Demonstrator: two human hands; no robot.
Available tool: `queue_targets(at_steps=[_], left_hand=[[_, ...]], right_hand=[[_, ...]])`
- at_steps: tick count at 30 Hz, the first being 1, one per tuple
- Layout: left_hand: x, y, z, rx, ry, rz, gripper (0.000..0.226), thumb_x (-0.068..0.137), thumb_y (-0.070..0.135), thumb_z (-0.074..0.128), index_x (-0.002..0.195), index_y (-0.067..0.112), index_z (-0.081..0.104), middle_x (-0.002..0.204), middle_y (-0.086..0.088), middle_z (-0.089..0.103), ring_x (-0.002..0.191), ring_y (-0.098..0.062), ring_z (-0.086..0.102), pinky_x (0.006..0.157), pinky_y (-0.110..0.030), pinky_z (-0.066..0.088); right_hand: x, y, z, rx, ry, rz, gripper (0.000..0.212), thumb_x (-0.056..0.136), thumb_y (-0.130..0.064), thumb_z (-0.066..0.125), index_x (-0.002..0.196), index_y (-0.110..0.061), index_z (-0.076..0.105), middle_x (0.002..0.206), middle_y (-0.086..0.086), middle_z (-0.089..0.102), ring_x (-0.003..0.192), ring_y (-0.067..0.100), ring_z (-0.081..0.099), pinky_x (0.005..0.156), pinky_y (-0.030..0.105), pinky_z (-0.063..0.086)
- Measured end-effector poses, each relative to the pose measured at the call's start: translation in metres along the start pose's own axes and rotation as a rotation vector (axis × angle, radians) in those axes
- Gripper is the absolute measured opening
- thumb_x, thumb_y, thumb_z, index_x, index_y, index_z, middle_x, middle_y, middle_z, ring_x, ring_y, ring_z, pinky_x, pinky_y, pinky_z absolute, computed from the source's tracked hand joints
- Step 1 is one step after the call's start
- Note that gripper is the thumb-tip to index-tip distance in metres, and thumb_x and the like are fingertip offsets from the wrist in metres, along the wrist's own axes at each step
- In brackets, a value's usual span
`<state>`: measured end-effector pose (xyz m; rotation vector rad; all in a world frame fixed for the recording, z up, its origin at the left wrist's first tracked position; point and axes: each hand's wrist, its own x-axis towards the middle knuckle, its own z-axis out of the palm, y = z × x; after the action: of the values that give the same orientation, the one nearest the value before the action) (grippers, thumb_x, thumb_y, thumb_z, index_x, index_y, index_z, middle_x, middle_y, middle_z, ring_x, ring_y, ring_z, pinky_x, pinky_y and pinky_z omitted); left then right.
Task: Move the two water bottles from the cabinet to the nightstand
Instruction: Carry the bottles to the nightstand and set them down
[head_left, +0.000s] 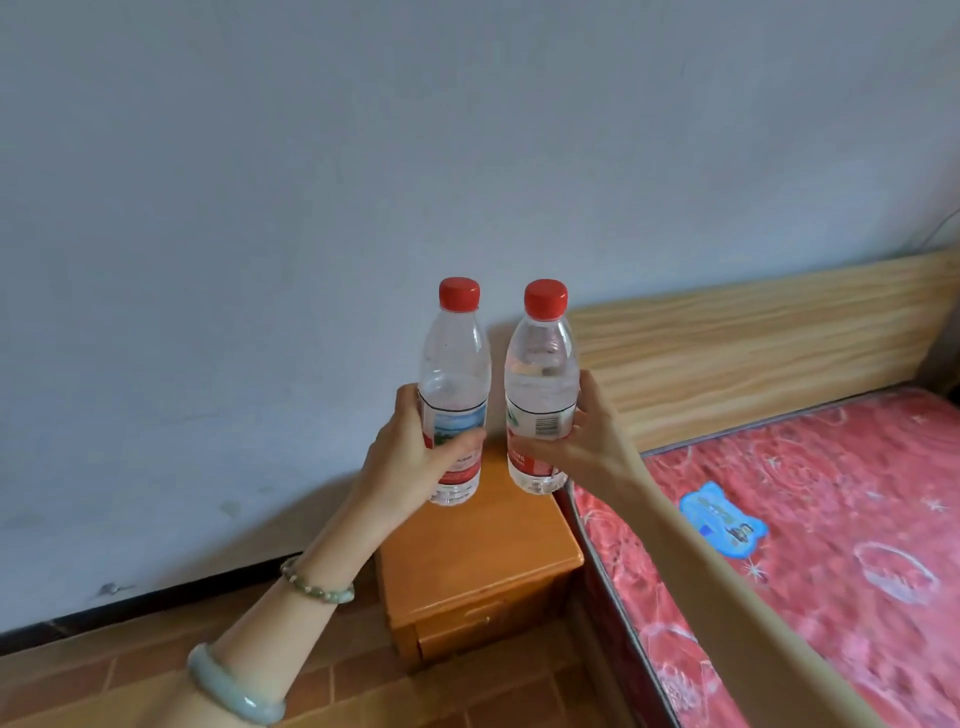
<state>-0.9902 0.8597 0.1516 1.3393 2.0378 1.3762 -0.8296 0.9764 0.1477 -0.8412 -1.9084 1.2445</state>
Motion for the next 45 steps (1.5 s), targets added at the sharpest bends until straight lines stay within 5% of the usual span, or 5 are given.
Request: queue_targets(at_steps=[6,11,24,38,45], left_hand=[[0.055,-0.068,0.028,-0.038,-0.02,-0.08,0.055,0.076,0.031,0.07,0.114,0.03,0.03,0.113,0.011,0.049,0.096,-0.006,0.053,0.071,-0.013,0.047],[0.091,-0.136,0.058,-0.07,-0.007,-0.184,0.061,0.074,0.029,0.072,0.122,0.023,0.033,0.122,0.003,0.051,0.105,-0.013,0.054,0.082,-0.032,0.053],[0.146,-0.304,0.158,-0.096,-0.005,-0.348,0.072,0.069,0.023,0.079,0.126,0.016,0.036,0.118,0.004,0.052,0.103,-0.01,0.056,0.07,-0.01,0.05],[0.153,-0.459,0.247,-0.085,0.084,-0.519,0.072,0.063,0.021,0.083,0.119,0.023,0.038,0.105,0.012,0.055,0.091,-0.002,0.054,0.063,0.0,0.04],[0.149,-0.49,0.25,-0.087,0.071,-0.506,0.075,0.062,0.025,0.084,0.12,0.026,0.036,0.106,0.026,0.05,0.097,0.006,0.054,0.074,-0.012,0.049]], right_hand=[[0.065,0.061,0.024,-0.011,-0.072,0.067,0.077,0.051,-0.029,0.085,0.118,-0.022,0.047,0.104,-0.002,0.067,0.091,0.012,0.067,0.077,0.043,0.058],[0.104,0.119,0.05,-0.016,-0.113,0.157,0.072,0.058,-0.013,0.086,0.117,-0.02,0.046,0.103,-0.008,0.063,0.093,0.006,0.064,0.076,0.027,0.056],[0.17,0.31,0.108,-0.087,-0.158,0.271,0.072,0.061,-0.013,0.084,0.117,-0.024,0.041,0.101,-0.008,0.059,0.091,0.007,0.061,0.067,0.013,0.051],[0.193,0.494,0.177,-0.166,-0.243,0.387,0.062,0.061,-0.02,0.083,0.108,-0.028,0.043,0.089,-0.018,0.061,0.08,-0.002,0.061,0.063,0.017,0.051],[0.19,0.517,0.191,-0.162,-0.224,0.427,0.067,0.059,-0.018,0.083,0.111,-0.028,0.042,0.09,-0.015,0.064,0.078,0.001,0.062,0.066,0.024,0.054]])
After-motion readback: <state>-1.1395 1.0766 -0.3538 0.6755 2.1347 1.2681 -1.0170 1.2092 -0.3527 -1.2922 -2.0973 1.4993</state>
